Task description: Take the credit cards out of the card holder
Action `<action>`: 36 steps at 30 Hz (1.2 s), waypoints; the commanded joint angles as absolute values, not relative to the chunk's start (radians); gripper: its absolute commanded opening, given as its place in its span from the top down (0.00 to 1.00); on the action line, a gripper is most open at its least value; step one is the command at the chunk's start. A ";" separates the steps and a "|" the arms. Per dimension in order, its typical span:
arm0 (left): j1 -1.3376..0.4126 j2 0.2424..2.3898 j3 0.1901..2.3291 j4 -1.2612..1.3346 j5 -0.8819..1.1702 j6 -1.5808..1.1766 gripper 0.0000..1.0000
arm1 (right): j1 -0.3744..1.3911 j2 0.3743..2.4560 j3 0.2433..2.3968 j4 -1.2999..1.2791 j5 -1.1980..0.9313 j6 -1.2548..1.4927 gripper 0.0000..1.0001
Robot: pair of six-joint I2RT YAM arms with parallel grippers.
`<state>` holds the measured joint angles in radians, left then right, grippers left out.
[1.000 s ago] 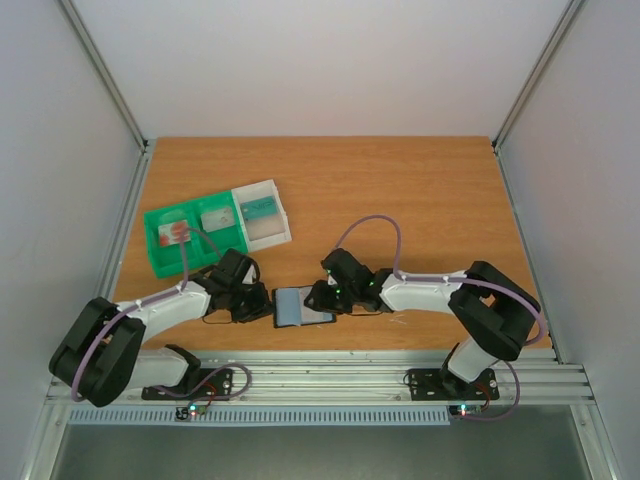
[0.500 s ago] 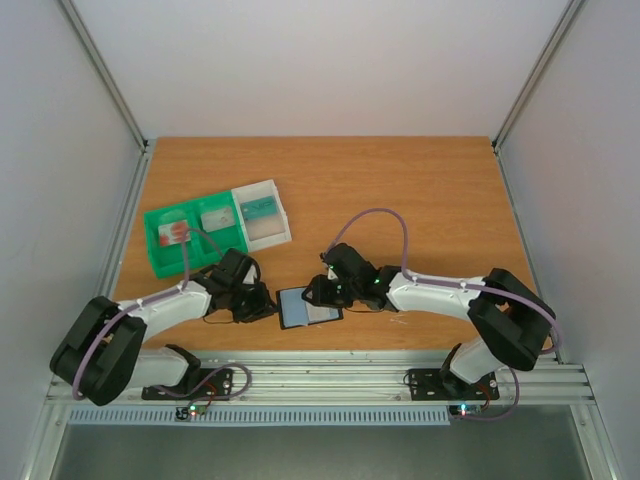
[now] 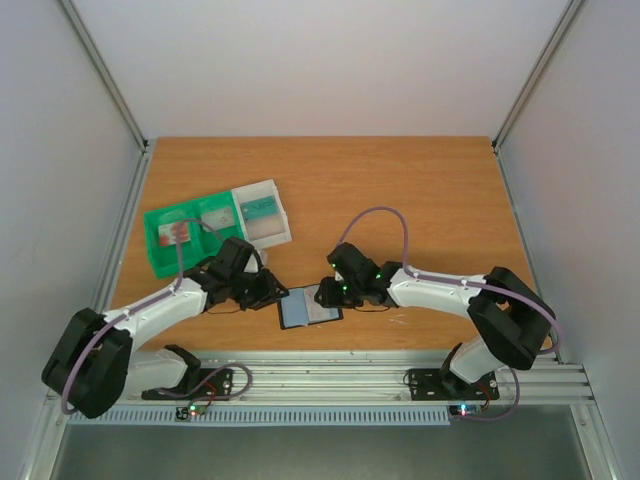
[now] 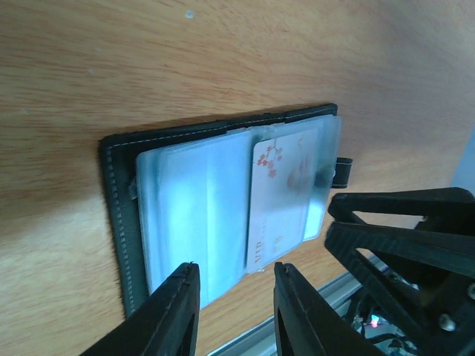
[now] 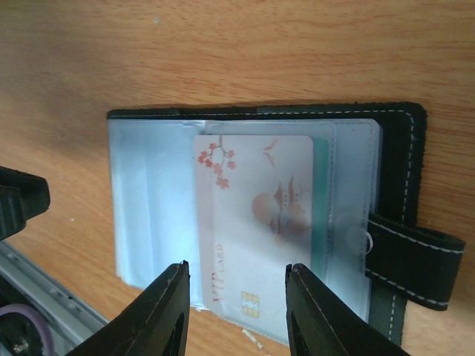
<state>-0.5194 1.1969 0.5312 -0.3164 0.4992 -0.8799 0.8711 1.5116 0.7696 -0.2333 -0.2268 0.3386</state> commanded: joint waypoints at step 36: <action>-0.569 1.525 0.432 0.232 0.523 -1.062 0.80 | 0.848 1.570 0.618 -0.023 -0.301 0.422 0.96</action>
<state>-0.5636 1.4940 0.4557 0.1711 0.5266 -1.0508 0.8425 1.5787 0.6361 0.0158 -0.3069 0.4088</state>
